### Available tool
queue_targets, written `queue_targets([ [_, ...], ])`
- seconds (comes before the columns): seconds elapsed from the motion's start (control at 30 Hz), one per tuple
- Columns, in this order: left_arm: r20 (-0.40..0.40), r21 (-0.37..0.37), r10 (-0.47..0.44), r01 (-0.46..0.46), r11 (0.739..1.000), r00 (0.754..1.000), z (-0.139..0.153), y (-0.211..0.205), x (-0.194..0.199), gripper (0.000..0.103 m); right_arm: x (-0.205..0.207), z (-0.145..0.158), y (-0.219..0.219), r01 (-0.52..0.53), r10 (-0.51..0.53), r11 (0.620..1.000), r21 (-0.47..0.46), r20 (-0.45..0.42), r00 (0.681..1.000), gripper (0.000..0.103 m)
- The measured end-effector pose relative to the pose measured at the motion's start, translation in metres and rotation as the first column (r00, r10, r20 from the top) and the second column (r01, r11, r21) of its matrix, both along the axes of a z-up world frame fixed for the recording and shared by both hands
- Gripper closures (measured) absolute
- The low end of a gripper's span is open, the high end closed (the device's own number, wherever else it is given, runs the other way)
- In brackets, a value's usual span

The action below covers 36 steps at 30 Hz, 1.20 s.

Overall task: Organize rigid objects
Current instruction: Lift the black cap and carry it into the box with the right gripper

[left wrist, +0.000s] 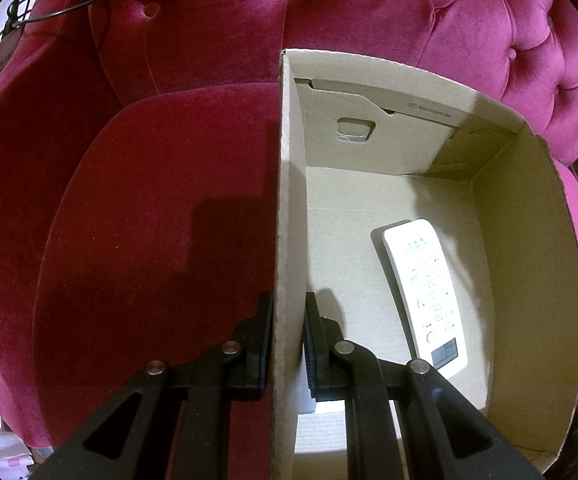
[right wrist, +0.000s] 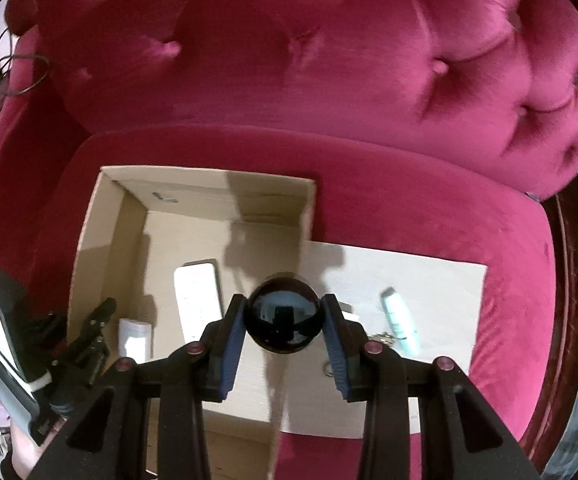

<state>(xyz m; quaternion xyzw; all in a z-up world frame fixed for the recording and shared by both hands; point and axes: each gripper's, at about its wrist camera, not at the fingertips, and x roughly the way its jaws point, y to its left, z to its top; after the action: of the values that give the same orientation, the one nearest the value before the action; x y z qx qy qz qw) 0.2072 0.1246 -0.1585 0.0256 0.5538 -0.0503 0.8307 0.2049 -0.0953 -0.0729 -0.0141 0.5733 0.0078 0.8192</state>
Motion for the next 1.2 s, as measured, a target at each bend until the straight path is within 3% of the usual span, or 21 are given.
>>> queue_targets([
  [0.53, -0.002, -0.007, -0.002, 0.002, 1.000, 1.000, 0.000, 0.002, 0.001, 0.089, 0.032, -0.049, 0.054, -0.059, 0.058, 0.998, -0.028, -0.042, 0.997, 0.063],
  [0.9, -0.003, -0.006, -0.002, 0.002, 1.000, 1.000, -0.001, 0.003, 0.002, 0.088, 0.052, -0.094, 0.057, -0.023, 0.017, 0.998, -0.065, -0.091, 0.996, 0.063],
  [1.2, -0.002, -0.001, -0.005, 0.005, 1.000, 1.000, -0.001, 0.003, 0.002, 0.088, 0.058, -0.104, 0.051, -0.015, 0.009, 0.998, -0.060, -0.103, 0.995, 0.062],
])
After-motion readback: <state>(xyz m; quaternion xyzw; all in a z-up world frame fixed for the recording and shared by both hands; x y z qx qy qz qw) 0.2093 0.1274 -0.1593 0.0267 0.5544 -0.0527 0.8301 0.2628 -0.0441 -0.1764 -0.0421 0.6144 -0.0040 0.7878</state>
